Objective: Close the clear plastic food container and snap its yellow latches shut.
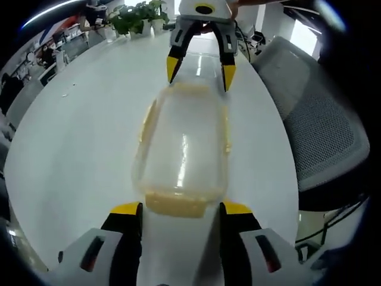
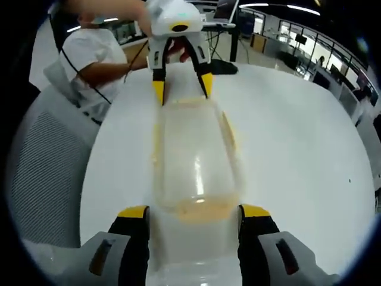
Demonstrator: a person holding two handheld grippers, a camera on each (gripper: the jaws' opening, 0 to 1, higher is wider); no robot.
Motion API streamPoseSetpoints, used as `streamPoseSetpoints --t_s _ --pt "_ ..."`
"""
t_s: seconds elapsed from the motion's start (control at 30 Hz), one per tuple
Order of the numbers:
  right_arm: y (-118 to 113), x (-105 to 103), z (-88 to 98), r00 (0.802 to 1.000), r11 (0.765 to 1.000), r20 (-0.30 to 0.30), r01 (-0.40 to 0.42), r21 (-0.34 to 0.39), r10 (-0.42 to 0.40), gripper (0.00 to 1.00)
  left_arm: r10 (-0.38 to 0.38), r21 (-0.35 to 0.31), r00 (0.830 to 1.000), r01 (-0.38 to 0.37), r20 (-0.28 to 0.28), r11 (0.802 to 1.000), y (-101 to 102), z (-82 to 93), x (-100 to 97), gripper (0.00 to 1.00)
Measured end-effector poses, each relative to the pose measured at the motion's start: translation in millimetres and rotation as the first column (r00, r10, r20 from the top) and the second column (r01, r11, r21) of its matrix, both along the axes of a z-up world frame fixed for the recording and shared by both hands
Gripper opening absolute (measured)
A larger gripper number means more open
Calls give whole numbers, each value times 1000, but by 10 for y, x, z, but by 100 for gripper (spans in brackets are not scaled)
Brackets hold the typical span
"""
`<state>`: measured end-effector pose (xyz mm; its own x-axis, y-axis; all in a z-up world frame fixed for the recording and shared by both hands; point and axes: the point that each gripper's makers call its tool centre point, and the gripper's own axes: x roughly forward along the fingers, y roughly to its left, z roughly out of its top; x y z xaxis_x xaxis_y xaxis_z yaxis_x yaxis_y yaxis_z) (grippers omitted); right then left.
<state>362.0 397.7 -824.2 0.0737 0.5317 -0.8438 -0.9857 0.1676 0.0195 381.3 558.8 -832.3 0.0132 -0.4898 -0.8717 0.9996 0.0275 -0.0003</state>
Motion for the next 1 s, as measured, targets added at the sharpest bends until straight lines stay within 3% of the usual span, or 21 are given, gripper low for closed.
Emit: streamPoseSetpoints --t_s 0.47,0.77,1.0 --pt "10 14 -83 999 996 -3 -47 -69 47 54 -19 22 1000 19 8 1000 -20 -30 5 49" --pt "-18 17 -149 998 990 -5 -70 -122 70 42 -33 54 999 32 13 998 -22 -30 54 41" --pt "-12 42 -151 998 989 -1 -69 -134 69 40 -38 66 999 37 12 997 -19 -34 48 39"
